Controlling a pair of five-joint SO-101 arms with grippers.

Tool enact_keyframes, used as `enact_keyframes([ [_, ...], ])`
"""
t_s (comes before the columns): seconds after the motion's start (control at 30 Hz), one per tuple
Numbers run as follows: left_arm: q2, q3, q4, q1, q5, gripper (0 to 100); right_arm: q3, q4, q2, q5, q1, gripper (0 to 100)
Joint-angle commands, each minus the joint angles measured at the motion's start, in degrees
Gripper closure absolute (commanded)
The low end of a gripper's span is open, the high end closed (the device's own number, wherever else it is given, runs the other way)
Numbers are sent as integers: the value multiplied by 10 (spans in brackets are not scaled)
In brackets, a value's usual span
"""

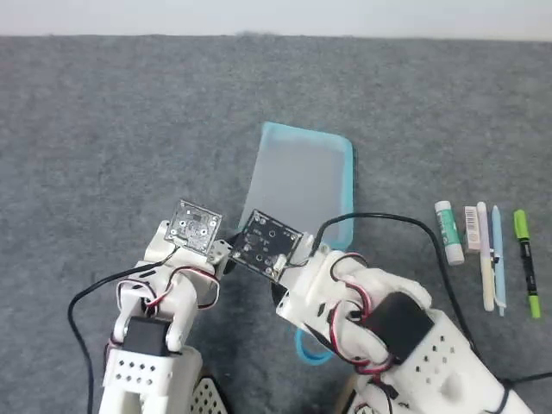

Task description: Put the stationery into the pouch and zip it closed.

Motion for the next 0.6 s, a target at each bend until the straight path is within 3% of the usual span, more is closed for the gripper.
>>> enact_keyframes([
  [0.0,13,-6,-30,2,29,746,-19,6,-21,12,-12,992],
  [0.23,10,19,-60,2,31,861,-1,5,5,13,27,992],
  [0.37,10,19,-59,-3,82,987,15,0,27,26,104,992],
  [0.57,13,20,-56,-4,101,988,16,-3,78,72,257,992],
])
